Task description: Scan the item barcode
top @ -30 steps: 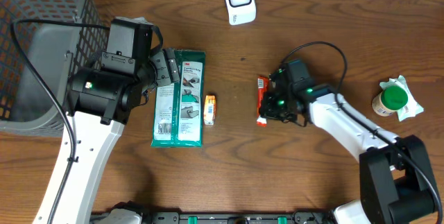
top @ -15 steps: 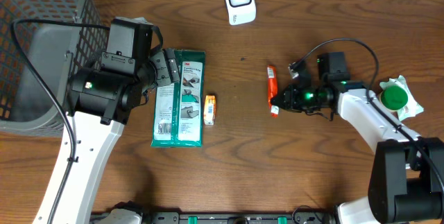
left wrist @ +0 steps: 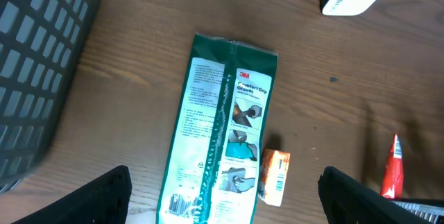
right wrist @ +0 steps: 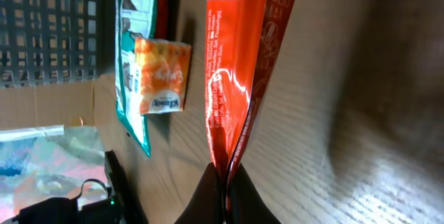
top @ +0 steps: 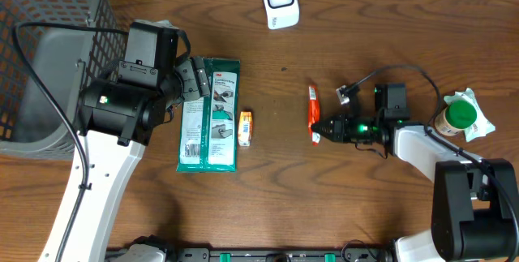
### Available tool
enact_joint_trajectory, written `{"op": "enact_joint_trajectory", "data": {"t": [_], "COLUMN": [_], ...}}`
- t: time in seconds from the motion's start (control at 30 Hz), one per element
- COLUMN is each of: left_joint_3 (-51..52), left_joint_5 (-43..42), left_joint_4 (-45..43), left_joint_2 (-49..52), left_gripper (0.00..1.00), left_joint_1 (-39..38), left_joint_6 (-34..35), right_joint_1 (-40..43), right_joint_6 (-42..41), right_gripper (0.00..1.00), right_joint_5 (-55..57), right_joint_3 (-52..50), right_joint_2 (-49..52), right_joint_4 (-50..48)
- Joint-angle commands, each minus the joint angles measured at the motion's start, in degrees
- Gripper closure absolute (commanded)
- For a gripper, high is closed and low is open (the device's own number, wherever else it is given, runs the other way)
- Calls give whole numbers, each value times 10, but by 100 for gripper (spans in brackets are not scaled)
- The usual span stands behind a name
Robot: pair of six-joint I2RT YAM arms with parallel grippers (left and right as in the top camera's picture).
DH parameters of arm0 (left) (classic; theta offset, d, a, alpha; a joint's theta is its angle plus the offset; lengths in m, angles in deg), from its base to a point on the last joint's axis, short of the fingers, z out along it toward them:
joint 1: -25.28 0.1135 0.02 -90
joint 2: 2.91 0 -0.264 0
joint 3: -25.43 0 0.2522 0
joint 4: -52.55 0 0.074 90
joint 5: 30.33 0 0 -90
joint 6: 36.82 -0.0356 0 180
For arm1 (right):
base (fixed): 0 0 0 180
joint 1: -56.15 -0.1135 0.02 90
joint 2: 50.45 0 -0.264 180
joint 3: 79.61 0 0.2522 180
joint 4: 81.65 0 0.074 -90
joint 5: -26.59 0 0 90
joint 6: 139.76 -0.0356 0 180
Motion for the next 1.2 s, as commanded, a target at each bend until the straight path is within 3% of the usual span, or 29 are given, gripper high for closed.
{"op": "enact_joint_trajectory", "data": {"t": [0.0,0.3,0.7,0.87,0.93,1.07,1.17], "left_joint_3": [-9,-9,-9,-9,-9,-8,-7], "left_joint_5": [7,7,-6,-13,-56,-230,-303], "left_joint_4": [1,1,-2,-3,-3,-28,-54], "left_joint_2": [1,1,1,1,1,10,30], "left_gripper": [13,14,14,13,14,14,13], "left_joint_1": [3,3,3,3,3,-7,-31], "left_joint_6": [-6,-6,10,11,12,-12,-26], "right_joint_1": [4,4,4,3,3,3,3], "right_joint_6": [-9,2,-19,-3,-4,-10,-75], "right_gripper": [99,99,99,99,99,99,99], "right_joint_5": [-5,37,-86,-216,-234,-256,-282], "right_joint_3": [-14,-41,-15,-14,-14,-14,-14], "right_joint_2": [6,7,4,-14,-25,-49,-68], "right_joint_4": [-4,-4,-4,-41,-49,-63,-128]}}
